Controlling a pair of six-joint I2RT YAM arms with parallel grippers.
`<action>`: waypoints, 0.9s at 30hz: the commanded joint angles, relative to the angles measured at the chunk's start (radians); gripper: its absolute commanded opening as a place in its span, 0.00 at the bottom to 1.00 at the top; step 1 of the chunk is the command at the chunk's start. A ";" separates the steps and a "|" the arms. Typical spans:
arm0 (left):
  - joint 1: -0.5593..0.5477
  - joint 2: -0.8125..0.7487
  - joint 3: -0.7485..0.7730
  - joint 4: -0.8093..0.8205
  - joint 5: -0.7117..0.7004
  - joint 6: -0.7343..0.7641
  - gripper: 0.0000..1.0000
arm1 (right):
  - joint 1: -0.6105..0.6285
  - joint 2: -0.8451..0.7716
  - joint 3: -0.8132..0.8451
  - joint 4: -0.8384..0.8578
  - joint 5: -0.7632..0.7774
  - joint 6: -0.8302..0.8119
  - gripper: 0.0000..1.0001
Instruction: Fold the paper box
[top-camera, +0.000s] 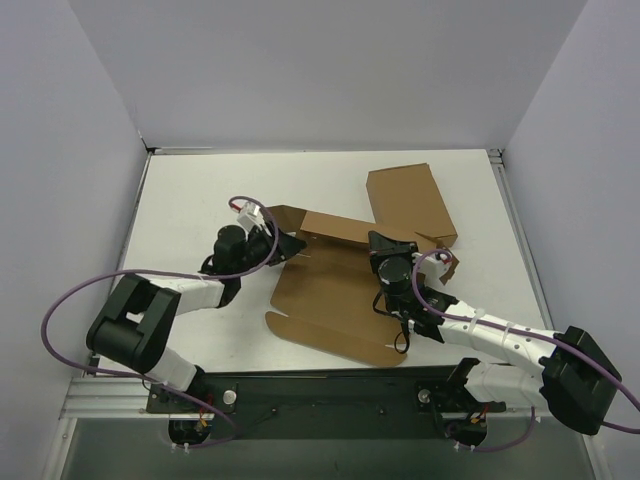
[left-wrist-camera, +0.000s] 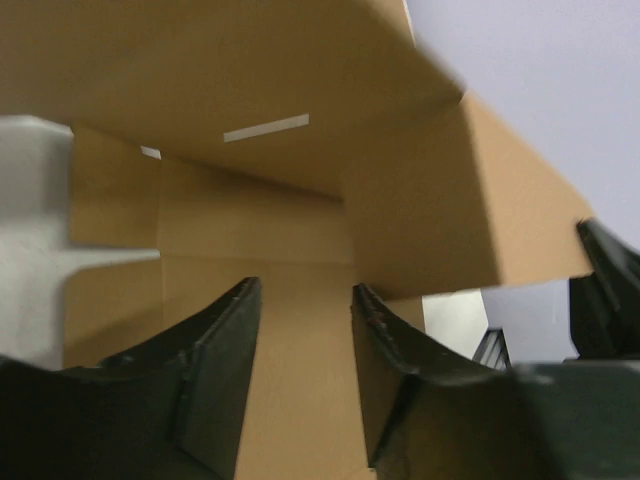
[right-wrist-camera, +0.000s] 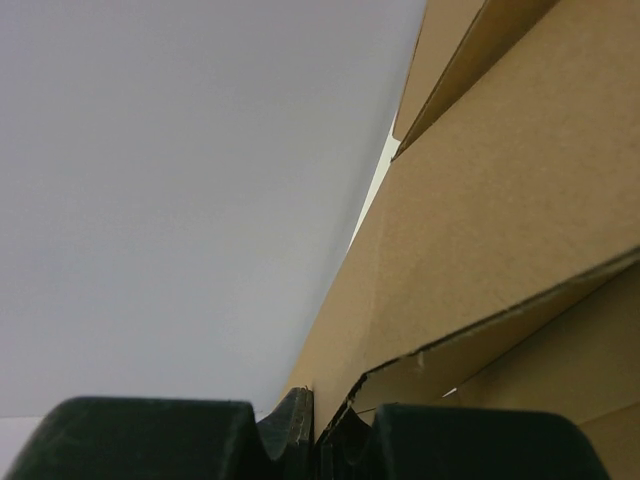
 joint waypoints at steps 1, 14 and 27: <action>-0.017 0.008 -0.014 0.068 0.068 -0.021 0.55 | 0.002 -0.005 0.007 -0.053 0.006 -0.052 0.00; 0.063 -0.252 0.058 -0.382 -0.079 0.189 0.58 | -0.001 -0.028 0.001 -0.067 0.020 -0.063 0.00; 0.002 -0.324 0.247 -0.510 -0.148 0.223 0.64 | -0.002 -0.019 0.007 -0.069 0.012 -0.069 0.00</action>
